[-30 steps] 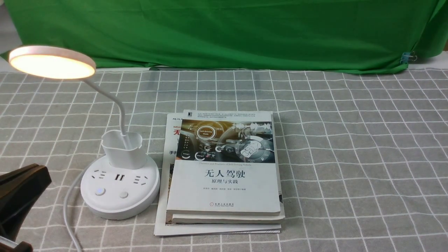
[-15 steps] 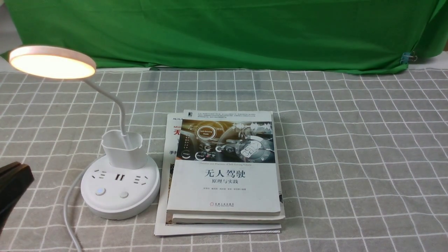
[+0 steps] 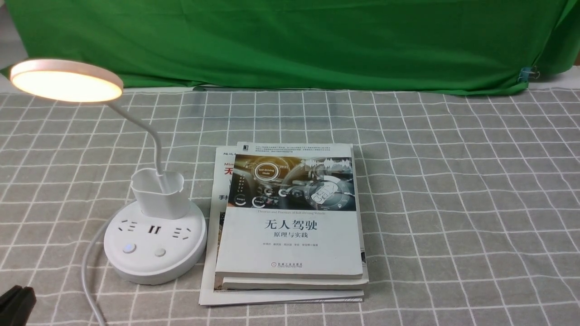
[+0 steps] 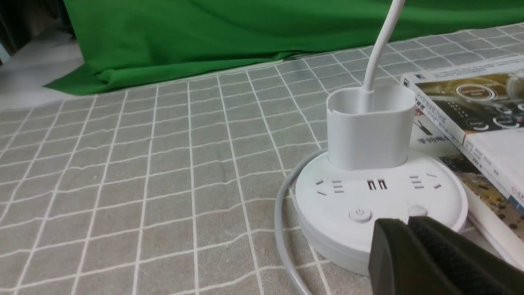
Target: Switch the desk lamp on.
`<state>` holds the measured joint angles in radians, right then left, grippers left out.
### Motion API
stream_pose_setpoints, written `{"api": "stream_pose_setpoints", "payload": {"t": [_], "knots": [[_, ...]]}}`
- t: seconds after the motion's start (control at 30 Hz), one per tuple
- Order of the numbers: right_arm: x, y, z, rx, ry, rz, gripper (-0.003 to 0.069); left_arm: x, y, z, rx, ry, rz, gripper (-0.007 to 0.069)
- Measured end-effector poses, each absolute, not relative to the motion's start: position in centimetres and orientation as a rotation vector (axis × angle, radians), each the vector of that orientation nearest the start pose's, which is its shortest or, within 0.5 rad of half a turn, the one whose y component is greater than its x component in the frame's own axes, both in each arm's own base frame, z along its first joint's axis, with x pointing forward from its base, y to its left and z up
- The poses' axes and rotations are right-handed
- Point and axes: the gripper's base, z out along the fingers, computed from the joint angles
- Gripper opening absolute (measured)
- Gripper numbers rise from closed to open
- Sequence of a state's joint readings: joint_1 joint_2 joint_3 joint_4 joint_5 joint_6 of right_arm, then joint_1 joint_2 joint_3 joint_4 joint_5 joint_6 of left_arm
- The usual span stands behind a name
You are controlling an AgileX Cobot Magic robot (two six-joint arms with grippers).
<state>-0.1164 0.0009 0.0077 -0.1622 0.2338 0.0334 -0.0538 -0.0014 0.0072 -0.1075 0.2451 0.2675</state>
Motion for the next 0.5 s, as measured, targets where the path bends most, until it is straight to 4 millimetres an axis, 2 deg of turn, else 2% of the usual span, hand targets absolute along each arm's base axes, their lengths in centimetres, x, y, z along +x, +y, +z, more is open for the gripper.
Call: {"api": "stream_pose_setpoints", "payload": {"t": [0.5], "knots": [[5.50, -0.99, 18.96, 0.021, 1.727, -0.210, 0.0245, 5.55, -0.52, 19.06, 0.202, 1.700, 0.060, 0.0019]]}}
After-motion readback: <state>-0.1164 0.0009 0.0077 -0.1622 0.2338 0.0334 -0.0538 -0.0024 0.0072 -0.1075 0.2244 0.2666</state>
